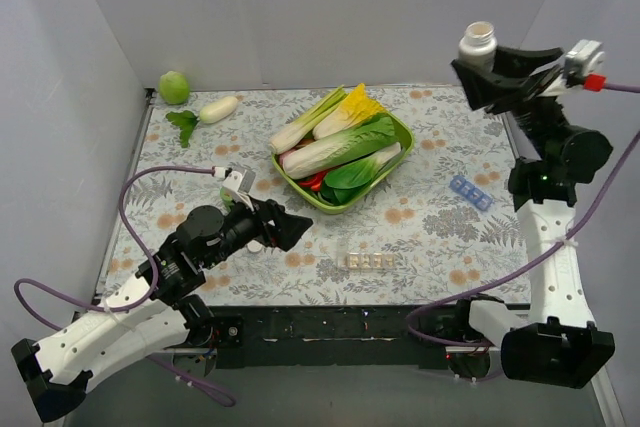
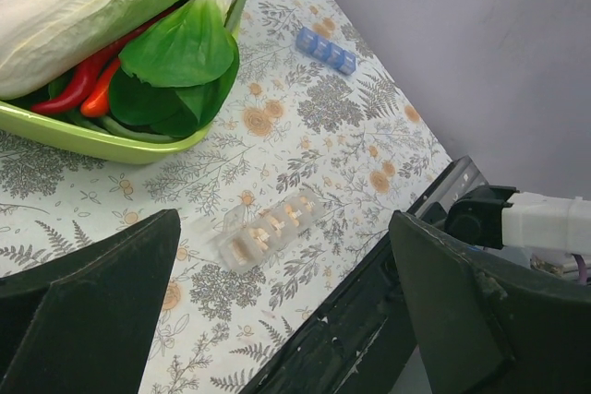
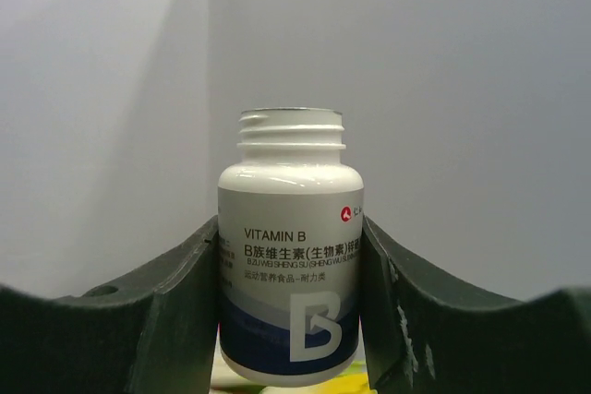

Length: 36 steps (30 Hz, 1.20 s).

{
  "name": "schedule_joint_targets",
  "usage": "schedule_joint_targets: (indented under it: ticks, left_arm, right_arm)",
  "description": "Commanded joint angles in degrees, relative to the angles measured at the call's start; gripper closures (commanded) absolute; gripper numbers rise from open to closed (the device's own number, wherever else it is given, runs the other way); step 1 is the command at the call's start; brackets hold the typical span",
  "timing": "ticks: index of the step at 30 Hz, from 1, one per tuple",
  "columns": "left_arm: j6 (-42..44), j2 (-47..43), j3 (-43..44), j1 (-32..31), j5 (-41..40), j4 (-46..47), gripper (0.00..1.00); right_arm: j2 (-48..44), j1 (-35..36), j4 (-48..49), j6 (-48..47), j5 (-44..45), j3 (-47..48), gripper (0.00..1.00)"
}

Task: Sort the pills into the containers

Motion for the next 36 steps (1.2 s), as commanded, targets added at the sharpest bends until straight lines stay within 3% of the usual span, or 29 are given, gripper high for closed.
schedule_joint_targets:
  ticks: [1,4,9,10,12,13,15,17,18,20,29,36]
  left_arm:
    - [0.7,-2.1,-2.0,0.2,0.8,0.8,0.02]
    - [0.6,-2.8,-2.6,0.2,0.3,0.2,0.02]
    - [1.1,-3.9,-3.0,0.2,-0.5,-1.0,0.02]
    - [1.1,-4.2,-3.6,0.2,-1.1,-1.2,0.02]
    - [0.6,-5.0,-4.2,0.2,-1.5,-1.2,0.02]
    - [0.4,-5.2,-4.5,0.2,-2.0,-1.2,0.02]
    - [-0.2,-5.3,-5.5,0.2,-2.6,-1.0,0.02]
    - [-1.8,-5.3,-6.6,0.2,-3.7,-1.1,0.02]
    - [-2.8,-5.1,-7.0,0.2,-4.1,-0.9,0.02]
    - [-6.0,-5.0,-8.2,0.2,-4.8,-0.3,0.02]
    - [-25.0,-4.1,-17.8,0.2,-7.0,1.0,0.03]
    - [-25.3,-0.8,-20.5,0.2,-4.1,1.9,0.07]
  right_arm:
    - [-7.5,7.2,7.4,0.0,-7.1,-8.2,0.88]
    - [-11.1,10.8,6.2,-3.7,-9.7,-13.8,0.88]
    - [-18.5,14.7,-0.4,-10.6,-22.7,-22.6,0.88]
    - [-20.6,16.0,-6.2,-13.0,-25.3,-23.9,0.89]
    - [-23.0,18.2,-16.9,-26.5,-29.8,-27.5,0.89]
    - [-24.2,19.1,-33.4,-34.8,-30.2,-27.8,0.89]
    - [-25.7,21.6,-47.2,-53.9,-29.1,-27.8,0.88]
    - [-24.9,23.2,-63.1,-61.6,-25.7,-28.0,0.88]
    - [-24.3,24.8,-67.7,-69.5,-24.7,-28.2,0.88]
    - [-22.0,26.7,-74.4,-73.9,-20.4,-28.6,0.88]
    - [-11.0,42.8,-78.9,-79.9,-3.9,-30.2,0.9]
    - [-3.4,48.2,-76.0,-77.9,1.3,-29.7,0.91]
